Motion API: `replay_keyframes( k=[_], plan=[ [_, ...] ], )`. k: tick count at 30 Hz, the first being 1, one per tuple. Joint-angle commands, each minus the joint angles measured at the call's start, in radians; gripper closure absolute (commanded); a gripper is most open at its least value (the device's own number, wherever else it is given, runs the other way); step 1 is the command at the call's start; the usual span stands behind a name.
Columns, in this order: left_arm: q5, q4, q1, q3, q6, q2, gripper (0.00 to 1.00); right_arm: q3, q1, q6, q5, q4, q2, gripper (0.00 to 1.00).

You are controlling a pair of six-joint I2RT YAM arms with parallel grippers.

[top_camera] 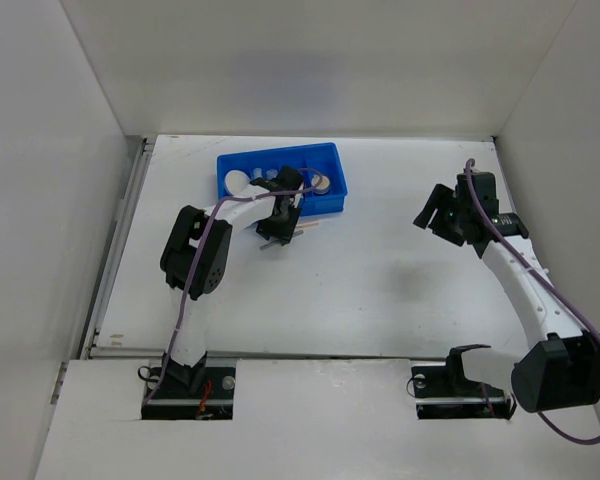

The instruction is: Organize the makeup

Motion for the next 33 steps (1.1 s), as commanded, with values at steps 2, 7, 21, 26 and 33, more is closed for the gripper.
replay_keyframes(
  k=[2, 7, 21, 26, 33],
  plan=[
    [0.046, -0.024, -0.004, 0.007, -0.005, -0.046, 0.59, 0.009, -0.005, -0.01, -0.007, 0.016, -0.04, 0.29],
    [0.136, 0.006, -0.004, -0.045, -0.042, -0.046, 0.63, 0.009, -0.005, -0.01, -0.007, 0.016, -0.04, 0.29],
    [0.115, -0.003, -0.112, -0.075, -0.06, -0.055, 0.81, 0.009, -0.005, -0.01, -0.007, 0.007, -0.049, 0.29],
    [0.126, -0.044, -0.176, -0.075, -0.05, -0.046, 1.0, 0.009, -0.005, -0.01, -0.007, 0.007, -0.049, 0.29],
    [0.164, -0.126, -0.225, 0.011, -0.007, -0.136, 1.0, 0.009, -0.005, -0.01, -0.007, 0.007, -0.049, 0.29]
  ],
)
